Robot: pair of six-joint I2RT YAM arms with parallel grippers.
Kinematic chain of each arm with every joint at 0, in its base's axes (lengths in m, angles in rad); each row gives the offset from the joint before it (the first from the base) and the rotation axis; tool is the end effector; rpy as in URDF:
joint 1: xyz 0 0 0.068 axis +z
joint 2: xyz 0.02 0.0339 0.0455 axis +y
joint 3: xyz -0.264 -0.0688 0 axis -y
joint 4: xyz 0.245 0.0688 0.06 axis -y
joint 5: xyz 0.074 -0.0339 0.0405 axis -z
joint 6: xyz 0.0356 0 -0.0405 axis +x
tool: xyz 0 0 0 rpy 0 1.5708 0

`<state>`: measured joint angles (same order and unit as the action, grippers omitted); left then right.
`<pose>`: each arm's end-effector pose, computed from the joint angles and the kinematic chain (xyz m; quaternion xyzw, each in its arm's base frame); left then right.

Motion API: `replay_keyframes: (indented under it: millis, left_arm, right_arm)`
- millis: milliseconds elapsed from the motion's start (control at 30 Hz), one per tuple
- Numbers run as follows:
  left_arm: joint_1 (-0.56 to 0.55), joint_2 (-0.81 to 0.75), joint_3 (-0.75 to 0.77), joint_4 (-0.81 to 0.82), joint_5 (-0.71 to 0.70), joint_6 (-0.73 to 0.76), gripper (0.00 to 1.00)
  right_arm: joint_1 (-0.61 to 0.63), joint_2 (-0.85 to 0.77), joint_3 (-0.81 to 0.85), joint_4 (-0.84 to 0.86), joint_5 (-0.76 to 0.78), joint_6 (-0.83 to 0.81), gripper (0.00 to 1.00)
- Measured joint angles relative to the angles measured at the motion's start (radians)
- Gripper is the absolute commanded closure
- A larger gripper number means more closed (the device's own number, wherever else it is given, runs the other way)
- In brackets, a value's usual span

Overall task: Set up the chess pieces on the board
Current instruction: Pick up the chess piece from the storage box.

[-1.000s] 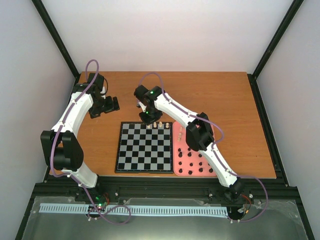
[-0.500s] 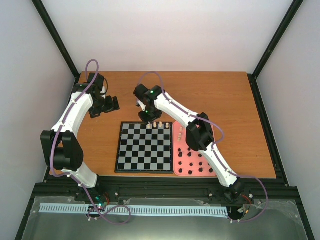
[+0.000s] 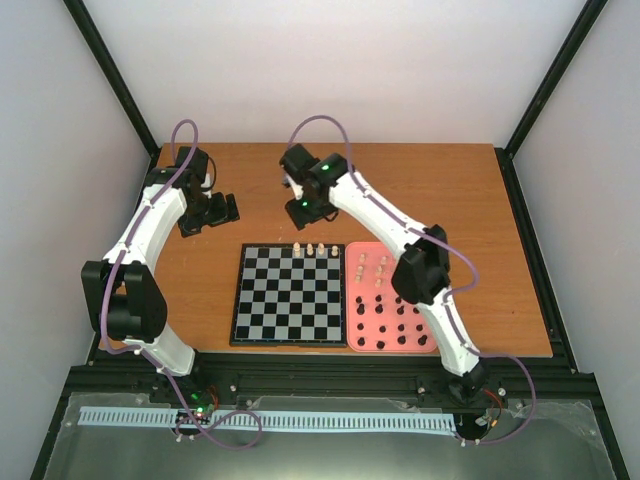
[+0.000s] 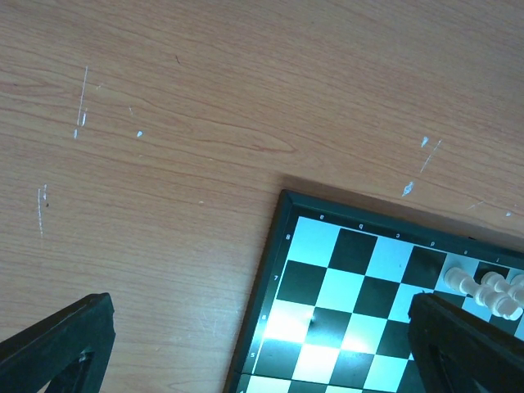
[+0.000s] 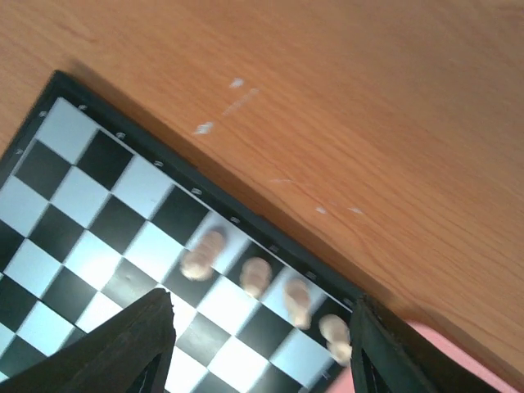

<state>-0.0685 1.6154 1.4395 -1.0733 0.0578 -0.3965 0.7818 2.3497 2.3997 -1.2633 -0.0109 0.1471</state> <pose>0.3172 -0.0238 0.2895 -0.1565 0.9742 -0.0646 0.1492 0.3443 0.3423 0.2709 -0.3080 0.9346 0.0844 0.1566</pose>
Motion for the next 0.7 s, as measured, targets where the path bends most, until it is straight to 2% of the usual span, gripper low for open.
replay_keyframes:
  millis: [167, 467, 700]
  left_arm:
    - [0.0, 0.0, 0.0, 0.0, -0.002, 0.0, 0.0]
    - [0.0, 0.0, 0.0, 0.0, -0.009, 0.0, 0.0]
    - [0.0, 0.0, 0.0, 0.001, -0.003, 0.0, 0.0]
  right_arm:
    - [-0.079, -0.177, -0.181, 0.014, 0.057, 0.032, 0.41]
    - [-0.346, -0.54, -0.721, 0.053, 0.121, 0.143, 0.44]
    - [-0.465, -0.694, -1.075, 0.09, 0.1, 0.198, 0.44]
